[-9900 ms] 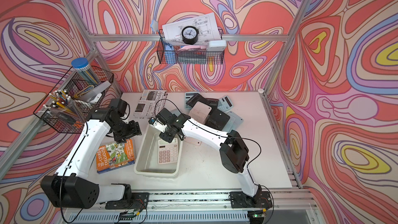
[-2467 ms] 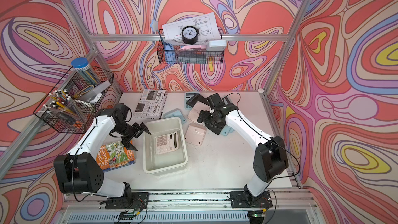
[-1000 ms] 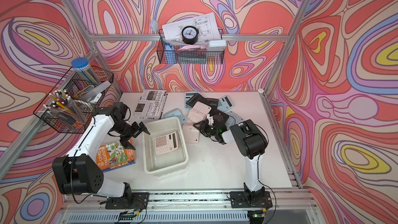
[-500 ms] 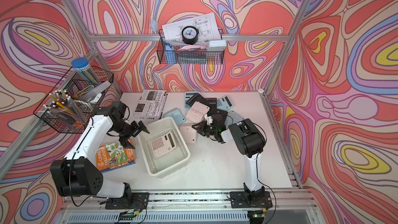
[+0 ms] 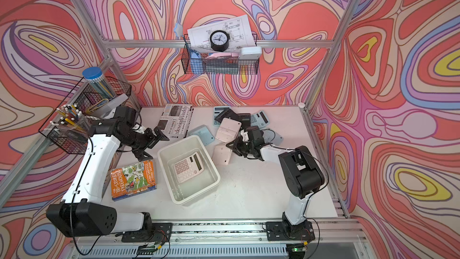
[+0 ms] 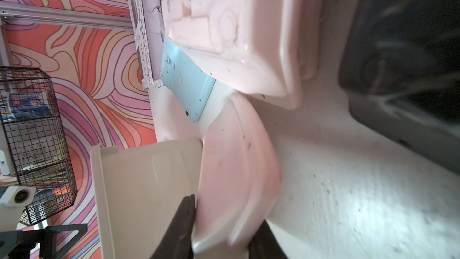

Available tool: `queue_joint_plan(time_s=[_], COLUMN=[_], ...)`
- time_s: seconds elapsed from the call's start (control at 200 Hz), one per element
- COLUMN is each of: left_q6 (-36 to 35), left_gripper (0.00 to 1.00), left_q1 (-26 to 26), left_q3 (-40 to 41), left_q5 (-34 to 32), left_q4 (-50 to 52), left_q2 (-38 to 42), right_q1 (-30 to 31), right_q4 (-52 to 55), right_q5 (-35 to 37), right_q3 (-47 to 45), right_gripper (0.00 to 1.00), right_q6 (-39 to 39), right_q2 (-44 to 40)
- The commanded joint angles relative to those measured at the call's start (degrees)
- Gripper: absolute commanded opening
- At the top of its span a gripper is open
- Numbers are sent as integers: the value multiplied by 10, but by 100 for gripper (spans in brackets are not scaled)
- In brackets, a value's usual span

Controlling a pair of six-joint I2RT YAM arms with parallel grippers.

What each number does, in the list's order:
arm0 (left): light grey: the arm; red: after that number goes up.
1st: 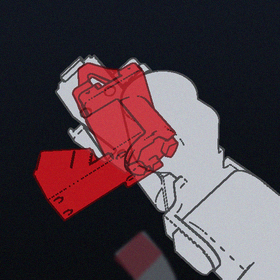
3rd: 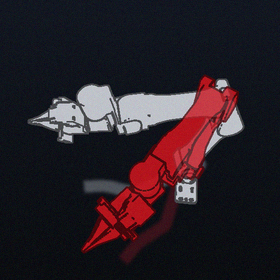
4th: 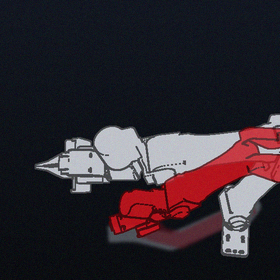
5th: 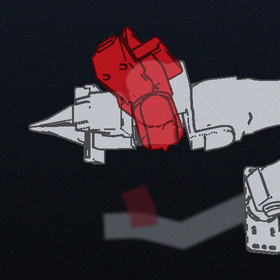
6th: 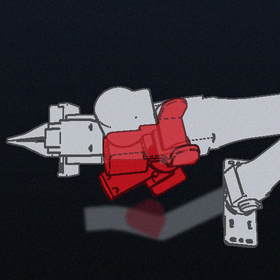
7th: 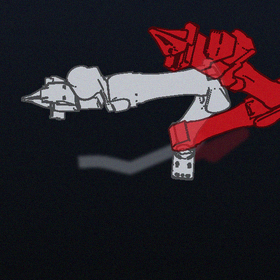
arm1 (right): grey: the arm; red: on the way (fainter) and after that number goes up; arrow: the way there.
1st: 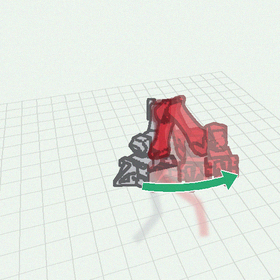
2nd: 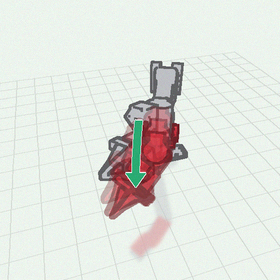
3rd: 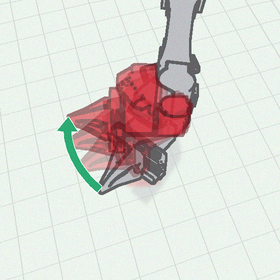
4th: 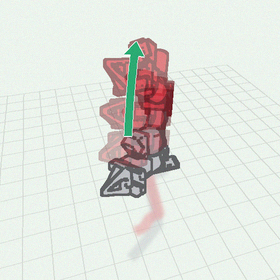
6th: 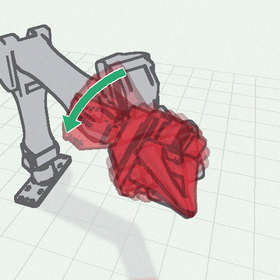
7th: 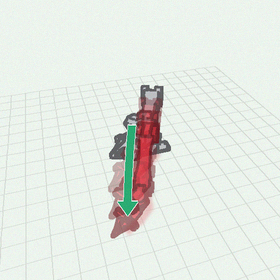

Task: Put the calculator in the storage box
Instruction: Pick up the calculator at the center of the board.

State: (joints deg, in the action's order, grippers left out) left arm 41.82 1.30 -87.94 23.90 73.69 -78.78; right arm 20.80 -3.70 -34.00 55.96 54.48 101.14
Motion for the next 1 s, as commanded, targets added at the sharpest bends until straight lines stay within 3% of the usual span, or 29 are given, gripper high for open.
queue_joint_plan(time_s=[0.0,0.245,0.511,0.786,0.997], left_q6=[-9,-20,-121,-211,-269], left_gripper=[99,99,99,98,96], left_q1=[-43,-196,-330,-452,-538], left_q3=[-32,-98,-183,-216,-254], left_q5=[-39,-122,-190,-243,-306], left_q4=[-11,-57,-83,-102,-70], left_q2=[7,-23,-73,-120,-172], right_q1=[-1,-3,-26,-62,-78], right_q4=[126,334,539,691,751], right_q5=[30,70,66,-13,-102], right_q3=[48,161,325,456,500], right_gripper=[21,19,17,17,18], right_q6=[-45,-87,-97,-97,-115], right_q2=[-47,-93,-70,-21,29])
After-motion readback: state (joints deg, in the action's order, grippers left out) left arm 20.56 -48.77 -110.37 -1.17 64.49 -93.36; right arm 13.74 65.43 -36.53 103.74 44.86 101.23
